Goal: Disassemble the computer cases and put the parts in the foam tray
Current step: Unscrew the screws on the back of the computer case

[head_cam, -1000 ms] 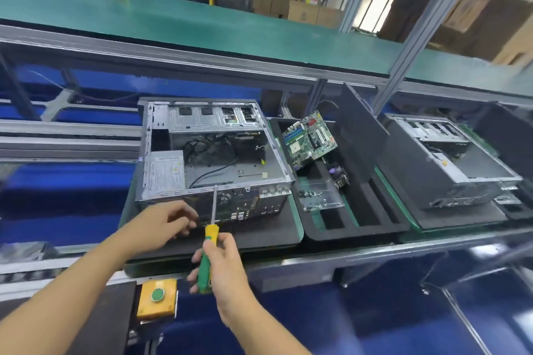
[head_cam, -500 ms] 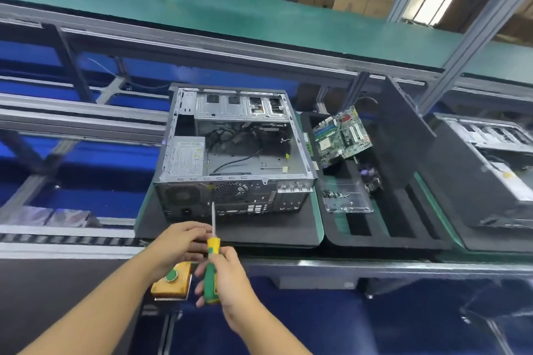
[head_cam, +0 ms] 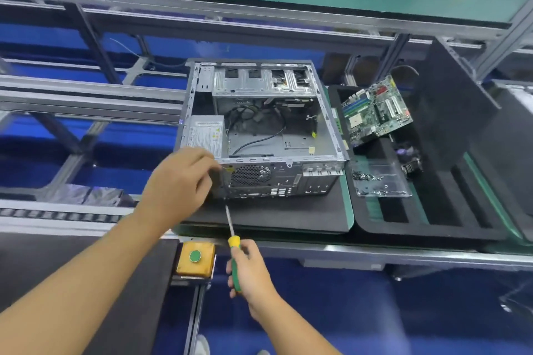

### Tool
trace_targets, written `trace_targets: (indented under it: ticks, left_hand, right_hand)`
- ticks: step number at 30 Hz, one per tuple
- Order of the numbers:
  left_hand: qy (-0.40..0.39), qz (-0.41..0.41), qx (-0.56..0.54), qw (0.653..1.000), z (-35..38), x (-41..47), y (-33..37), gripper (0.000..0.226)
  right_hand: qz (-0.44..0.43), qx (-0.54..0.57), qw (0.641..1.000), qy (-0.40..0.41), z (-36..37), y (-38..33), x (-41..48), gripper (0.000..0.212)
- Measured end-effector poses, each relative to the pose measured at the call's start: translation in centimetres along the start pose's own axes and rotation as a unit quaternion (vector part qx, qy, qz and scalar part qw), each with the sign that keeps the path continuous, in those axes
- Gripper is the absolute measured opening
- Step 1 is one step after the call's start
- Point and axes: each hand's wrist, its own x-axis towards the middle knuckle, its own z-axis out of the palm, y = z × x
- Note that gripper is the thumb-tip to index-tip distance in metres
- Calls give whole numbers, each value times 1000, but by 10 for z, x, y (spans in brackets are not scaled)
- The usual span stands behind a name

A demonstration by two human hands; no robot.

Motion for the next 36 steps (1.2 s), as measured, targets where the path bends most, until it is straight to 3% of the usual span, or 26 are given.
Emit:
trace_targets:
  ticks: [2,3,6,8,11,13,36]
  left_hand:
    - [-35,23,17,999,-21,37,-17,34]
    - [-107,3,31,994,-27,54,-25,47]
    - [-370,-53,124,919,-16,81,-45,103]
    - [-434,-62,166,883,4,74,-49,114]
    - [-329,-47,190,924,26,49,-51,103]
    - [-302,-44,182,935,30,44,-54,99]
    - [-287,-57,169,941,30,43,-52,100]
  right_hand:
    - [-5,1,1000,5,5,1,7,11]
    - [-9,0,1000,10,7,1,11,11]
    - [-10,3,1000,29,11,0,20,13]
    - [-3,14,999,36,11,1,24,13]
    - [0,18,999,44,8,3,27,13]
    - [-6,11,999,46,7,3,30,12]
    - [-23,13,997,69,6,8,40,14]
